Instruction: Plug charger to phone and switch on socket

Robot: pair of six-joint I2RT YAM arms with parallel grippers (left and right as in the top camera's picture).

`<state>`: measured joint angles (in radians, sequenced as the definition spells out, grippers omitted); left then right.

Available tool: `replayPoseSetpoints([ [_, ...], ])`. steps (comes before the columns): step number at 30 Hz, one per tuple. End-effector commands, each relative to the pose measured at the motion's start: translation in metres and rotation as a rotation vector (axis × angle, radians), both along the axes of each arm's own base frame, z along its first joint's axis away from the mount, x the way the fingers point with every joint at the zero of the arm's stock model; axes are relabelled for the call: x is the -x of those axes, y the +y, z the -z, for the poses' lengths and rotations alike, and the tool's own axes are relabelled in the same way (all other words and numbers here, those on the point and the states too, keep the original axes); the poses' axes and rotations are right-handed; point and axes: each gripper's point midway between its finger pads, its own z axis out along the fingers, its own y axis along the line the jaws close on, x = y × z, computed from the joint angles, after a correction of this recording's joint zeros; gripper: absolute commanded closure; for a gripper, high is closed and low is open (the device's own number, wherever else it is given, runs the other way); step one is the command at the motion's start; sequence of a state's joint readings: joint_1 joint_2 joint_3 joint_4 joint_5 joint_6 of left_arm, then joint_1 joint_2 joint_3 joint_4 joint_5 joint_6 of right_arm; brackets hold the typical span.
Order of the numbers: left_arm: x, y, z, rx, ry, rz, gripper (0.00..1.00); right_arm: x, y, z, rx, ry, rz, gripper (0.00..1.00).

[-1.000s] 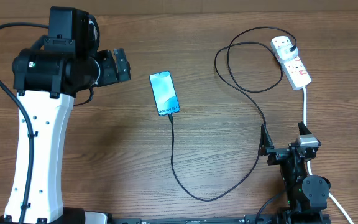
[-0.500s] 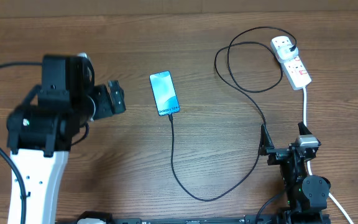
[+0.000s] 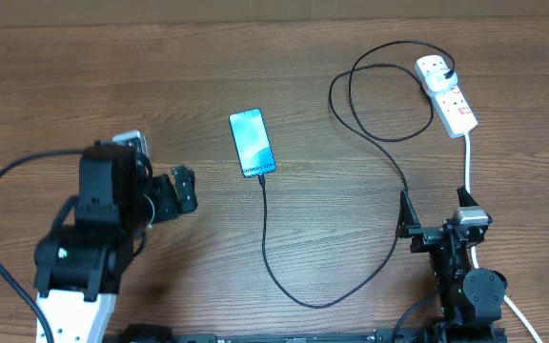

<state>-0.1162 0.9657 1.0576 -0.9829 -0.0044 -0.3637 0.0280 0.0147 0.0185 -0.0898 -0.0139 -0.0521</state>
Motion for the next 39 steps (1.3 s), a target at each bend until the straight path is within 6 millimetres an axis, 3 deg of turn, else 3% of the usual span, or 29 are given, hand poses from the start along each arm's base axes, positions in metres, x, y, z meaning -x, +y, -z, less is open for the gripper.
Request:
replayPoseSetpoints([
  [1,0.006,0.001,0.007,0.019,-0.042,-0.008,0.0,0.0,0.0,0.001,0.001,-0.006,0.005,0.0],
  [13,0.012,-0.003,0.029,0.066,-0.298,0.014,0.0,0.0,0.0,0.001,0.001,-0.006,0.005,0.0],
  [24,0.02,-0.004,0.028,0.1,-0.574,0.025,0.0,0.0,0.0,0.001,0.001,-0.006,0.005,0.0],
  [32,0.033,0.008,0.024,0.086,-0.702,-0.007,0.0,0.0,0.0,0.001,0.001,-0.007,0.005,0.0],
  [39,0.033,0.009,0.036,0.042,-0.74,0.016,0.0,0.0,0.0,0.001,0.001,-0.007,0.005,0.0],
])
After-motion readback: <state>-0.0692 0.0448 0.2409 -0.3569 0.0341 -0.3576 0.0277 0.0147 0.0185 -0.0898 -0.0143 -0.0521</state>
